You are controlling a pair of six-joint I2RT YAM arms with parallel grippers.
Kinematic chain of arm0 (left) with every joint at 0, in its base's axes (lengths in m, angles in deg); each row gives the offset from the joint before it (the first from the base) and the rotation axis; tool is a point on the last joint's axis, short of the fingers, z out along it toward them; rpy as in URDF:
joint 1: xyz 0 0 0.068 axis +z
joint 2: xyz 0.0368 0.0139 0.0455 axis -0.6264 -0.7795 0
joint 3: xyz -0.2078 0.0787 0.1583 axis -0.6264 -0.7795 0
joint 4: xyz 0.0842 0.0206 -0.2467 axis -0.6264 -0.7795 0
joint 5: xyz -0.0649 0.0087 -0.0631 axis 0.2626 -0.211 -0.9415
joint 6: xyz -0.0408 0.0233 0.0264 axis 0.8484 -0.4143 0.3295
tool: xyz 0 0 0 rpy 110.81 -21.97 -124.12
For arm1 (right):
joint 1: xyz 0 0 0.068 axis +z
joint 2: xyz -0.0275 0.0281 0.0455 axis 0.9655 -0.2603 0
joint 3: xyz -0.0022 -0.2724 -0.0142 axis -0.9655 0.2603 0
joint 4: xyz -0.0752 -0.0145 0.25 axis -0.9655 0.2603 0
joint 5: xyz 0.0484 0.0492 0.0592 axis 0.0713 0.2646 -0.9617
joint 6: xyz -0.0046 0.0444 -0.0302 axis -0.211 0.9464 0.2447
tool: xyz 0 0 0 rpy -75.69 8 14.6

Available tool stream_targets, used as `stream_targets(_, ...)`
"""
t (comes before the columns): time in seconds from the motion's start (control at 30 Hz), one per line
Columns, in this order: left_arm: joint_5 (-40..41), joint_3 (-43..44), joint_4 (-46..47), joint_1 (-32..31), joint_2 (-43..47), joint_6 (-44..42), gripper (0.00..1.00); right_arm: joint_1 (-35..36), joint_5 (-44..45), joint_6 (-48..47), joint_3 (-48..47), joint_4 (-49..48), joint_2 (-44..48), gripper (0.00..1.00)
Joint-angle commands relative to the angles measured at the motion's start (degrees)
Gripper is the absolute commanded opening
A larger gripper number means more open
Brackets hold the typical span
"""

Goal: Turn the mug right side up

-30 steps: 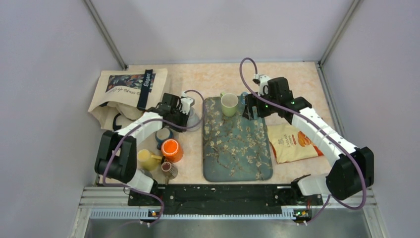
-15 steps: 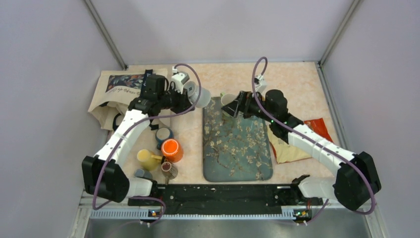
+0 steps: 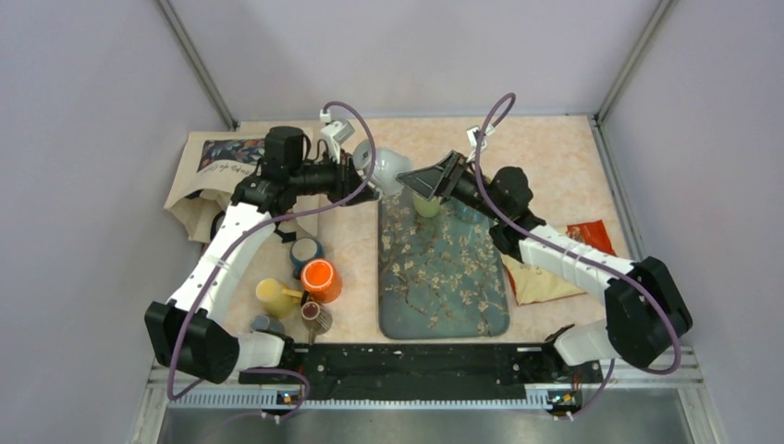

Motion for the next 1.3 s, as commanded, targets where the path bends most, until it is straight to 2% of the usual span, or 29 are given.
stream_targets(0.0,-5.0,3.5,3.9,-1.3,2.0,0.9,0.0,1.4,-4.0,5.1,-4.4,-13.1,-2.5,0.77)
stream_targets(0.13,-6.2,2.2,4.9,-2.9,1.5,1.6,0.0,1.8,-4.9,10.7,-5.3,-23.4,-5.6,0.57)
stream_targets(0.23,-8.3,1.0,7.7,-3.0,1.3,3.8,0.0,1.8,-4.3,12.4,-5.5,-28.1,-6.6,0.34)
stream_targets(0.37,-8.1,2.6,6.4,-2.9,1.5,1.6,0.0,1.8,-3.4,10.7,-5.9,-25.6,-5.5,0.0)
stream_targets(0.4,-7.9,3.0,5.7,-2.9,1.4,0.8,0.01,1.8,-2.9,9.6,-5.9,-24.0,-4.7,0.0)
stream_targets(0.43,-7.4,3.2,4.9,-2.8,1.5,0.2,0.09,1.8,-2.2,8.1,-5.6,-22.0,-3.8,0.0)
stream_targets(0.53,-5.0,3.3,2.0,-1.9,2.2,-3.8,0.41,1.8,0.7,1.2,-5.1,-14.1,0.1,0.0)
stream_targets(0.6,-2.3,3.2,-0.9,-0.4,2.9,-6.1,0.59,1.8,3.0,-4.0,-5.6,-5.9,3.8,0.0)
stream_targets(0.77,2.1,3.1,-8.1,1.7,4.3,-15.8,0.82,1.8,8.3,-16.7,-8.6,12.8,9.9,0.0)
stream_targets(0.83,2.9,3.0,-11.3,2.0,4.6,-20.0,0.84,1.8,10.1,-21.8,-11.2,21.8,11.2,0.0)
stream_targets(0.93,6.2,2.9,-14.9,2.4,5.1,-23.7,0.85,1.8,12.4,-31.0,-18.3,43.0,10.5,0.0)
stream_targets(1.07,15.4,2.3,-17.6,2.4,5.7,-27.4,0.86,1.8,16.2,-39.4,-24.9,68.2,7.6,0.0)
stream_targets(1.17,19.1,1.6,-19.8,2.4,5.6,-30.1,0.84,2.1,21.0,-43.1,-25.7,81.6,5.0,0.0)
stream_targets(1.27,20.4,1.5,-23.3,2.4,4.1,-32.3,0.83,2.2,23.9,-44.5,-23.9,87.7,2.4,0.0)
